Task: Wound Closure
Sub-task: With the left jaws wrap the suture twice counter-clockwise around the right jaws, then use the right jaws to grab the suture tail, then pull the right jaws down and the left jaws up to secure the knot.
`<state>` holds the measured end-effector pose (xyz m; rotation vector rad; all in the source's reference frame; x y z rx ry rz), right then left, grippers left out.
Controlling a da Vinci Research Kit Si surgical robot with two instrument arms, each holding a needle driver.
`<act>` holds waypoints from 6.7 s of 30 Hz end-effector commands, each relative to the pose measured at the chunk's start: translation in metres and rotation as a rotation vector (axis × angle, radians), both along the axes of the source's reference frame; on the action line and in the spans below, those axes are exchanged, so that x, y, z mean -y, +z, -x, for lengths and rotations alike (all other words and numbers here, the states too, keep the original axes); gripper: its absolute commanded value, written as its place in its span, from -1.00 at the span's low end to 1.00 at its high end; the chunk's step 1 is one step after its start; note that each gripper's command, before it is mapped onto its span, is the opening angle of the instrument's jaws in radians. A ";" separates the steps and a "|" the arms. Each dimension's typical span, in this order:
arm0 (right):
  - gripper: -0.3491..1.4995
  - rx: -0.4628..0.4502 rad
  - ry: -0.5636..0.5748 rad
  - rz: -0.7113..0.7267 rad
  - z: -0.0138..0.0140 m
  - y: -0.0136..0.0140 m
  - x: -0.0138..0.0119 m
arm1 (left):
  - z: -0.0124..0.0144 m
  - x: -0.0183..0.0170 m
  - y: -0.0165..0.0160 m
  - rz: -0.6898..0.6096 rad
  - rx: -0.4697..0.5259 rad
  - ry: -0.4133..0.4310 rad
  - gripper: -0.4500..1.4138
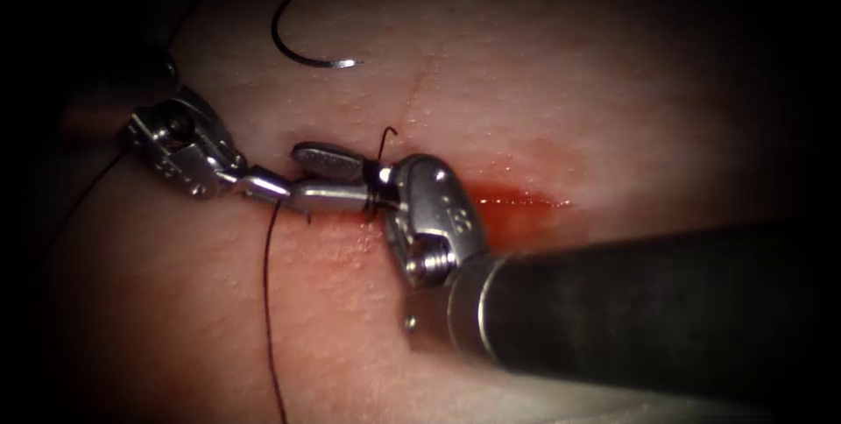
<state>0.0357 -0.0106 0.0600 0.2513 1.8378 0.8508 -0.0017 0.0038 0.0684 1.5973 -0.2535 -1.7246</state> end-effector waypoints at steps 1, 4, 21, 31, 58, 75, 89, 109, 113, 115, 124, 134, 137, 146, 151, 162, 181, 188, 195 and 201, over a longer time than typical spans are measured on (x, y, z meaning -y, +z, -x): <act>-0.33 0.074 -0.001 -0.001 0.0006 0.0007 0.0000 | 0.0004 -0.0002 0.0003 0.000 0.000 -0.002 -1.00; -0.33 0.139 0.059 -0.029 0.0012 0.0000 -0.0005 | 0.0006 0.0005 -0.0004 -0.002 -0.010 -0.017 -1.00; 0.47 0.345 0.255 -0.288 -0.0011 -0.0020 0.0008 | 0.0036 0.0040 -0.0040 -0.055 -0.036 -0.110 -1.00; 0.49 0.400 0.341 -0.342 -0.0007 -0.0019 0.0011 | 0.0042 0.0053 -0.0043 -0.062 -0.040 -0.123 -1.00; 0.38 0.463 0.477 -0.631 0.0034 0.0024 0.0013 | 0.0064 0.0007 -0.0007 -0.104 -0.034 -0.169 -1.00; -0.07 0.500 0.452 -0.682 0.0019 0.0050 0.0007 | 0.0063 0.0007 -0.0007 -0.104 -0.039 -0.161 -1.00; -1.00 0.600 0.424 -0.654 0.0013 0.0045 0.0014 | 0.0053 0.0004 -0.0011 -0.128 -0.037 -0.155 -1.00; -1.00 0.636 0.456 -0.541 -0.0006 0.0006 0.0048 | 0.0053 -0.0102 0.0022 -0.181 -0.172 -0.300 -1.00; -1.00 0.636 0.456 -0.540 -0.0006 0.0003 0.0053 | 0.0060 -0.0129 0.0033 -0.197 -0.181 -0.319 -1.00; -1.00 0.634 0.453 -0.540 -0.0007 0.0000 0.0056 | 0.0062 -0.0145 0.0038 -0.207 -0.186 -0.326 -1.00; -1.00 0.642 0.425 -0.541 -0.0010 -0.0005 0.0076 | 0.0066 -0.0193 0.0047 -0.249 -0.198 -0.358 -1.00; -1.00 0.542 0.405 -0.668 -0.0014 -0.0016 0.0095 | 0.0079 -0.0217 0.0070 -0.249 -0.212 -0.386 -1.00; -1.00 0.455 0.419 -0.779 -0.0015 -0.0014 0.0093 | 0.0077 -0.0214 0.0070 -0.248 -0.210 -0.382 -1.00; -1.00 0.433 0.428 -0.799 -0.0015 -0.0014 0.0094 | 0.0074 -0.0223 0.0066 -0.227 -0.202 -0.373 -1.00; -1.00 0.530 0.407 -0.674 -0.0014 -0.0016 0.0095 | 0.0081 -0.0228 0.0070 -0.210 -0.197 -0.385 -1.00; -1.00 0.810 0.347 -0.382 -0.0011 -0.0031 0.0099 | 0.0079 -0.0235 0.0074 -0.167 -0.142 -0.446 -1.00; -1.00 0.823 0.300 -0.343 -0.0028 -0.0039 0.0120 | 0.0080 -0.0271 0.0090 -0.103 -0.129 -0.539 -1.00; -1.00 0.838 0.284 -0.339 -0.0030 -0.0041 0.0136 | 0.0078 -0.0276 0.0098 -0.099 -0.134 -0.553 -1.00; -1.00 0.865 0.264 -0.325 -0.0035 -0.0049 0.0159 | 0.0076 -0.0285 0.0102 -0.102 -0.134 -0.576 -1.00; -1.00 0.868 0.260 -0.327 -0.0038 -0.0051 0.0162 | 0.0078 -0.0283 0.0103 -0.101 -0.126 -0.575 -1.00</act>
